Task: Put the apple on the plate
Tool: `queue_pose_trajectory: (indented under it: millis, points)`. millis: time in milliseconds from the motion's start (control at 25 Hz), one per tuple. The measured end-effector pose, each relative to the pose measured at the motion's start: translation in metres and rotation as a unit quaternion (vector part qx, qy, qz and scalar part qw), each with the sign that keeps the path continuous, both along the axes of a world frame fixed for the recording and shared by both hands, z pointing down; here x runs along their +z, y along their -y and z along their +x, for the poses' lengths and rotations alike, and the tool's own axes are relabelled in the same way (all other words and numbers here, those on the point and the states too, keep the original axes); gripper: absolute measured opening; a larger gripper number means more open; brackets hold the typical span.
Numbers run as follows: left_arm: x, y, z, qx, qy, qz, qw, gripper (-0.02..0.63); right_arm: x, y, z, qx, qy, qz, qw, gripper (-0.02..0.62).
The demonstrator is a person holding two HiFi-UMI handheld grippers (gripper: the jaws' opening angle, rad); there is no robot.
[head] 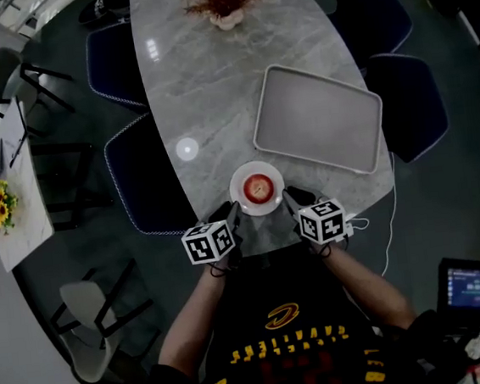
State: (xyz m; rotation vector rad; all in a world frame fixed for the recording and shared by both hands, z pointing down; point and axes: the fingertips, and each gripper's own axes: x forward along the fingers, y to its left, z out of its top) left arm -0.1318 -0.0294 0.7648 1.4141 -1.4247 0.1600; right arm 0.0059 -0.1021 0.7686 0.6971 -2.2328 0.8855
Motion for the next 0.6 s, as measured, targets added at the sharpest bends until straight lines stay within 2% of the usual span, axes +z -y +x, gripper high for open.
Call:
queue_pose_trajectory:
  millis: [160, 600]
  points:
    - [0.006, -0.003, -0.004, -0.025, -0.031, -0.01, 0.9992, 0.101, 0.006, 0.001, -0.005, -0.004, -0.013, -0.009, 1.0, 0.058]
    - [0.022, -0.011, -0.008, -0.068, -0.071, -0.035, 0.9946, 0.101, 0.021, -0.004, -0.008, 0.019, -0.013, -0.067, 0.997, 0.058]
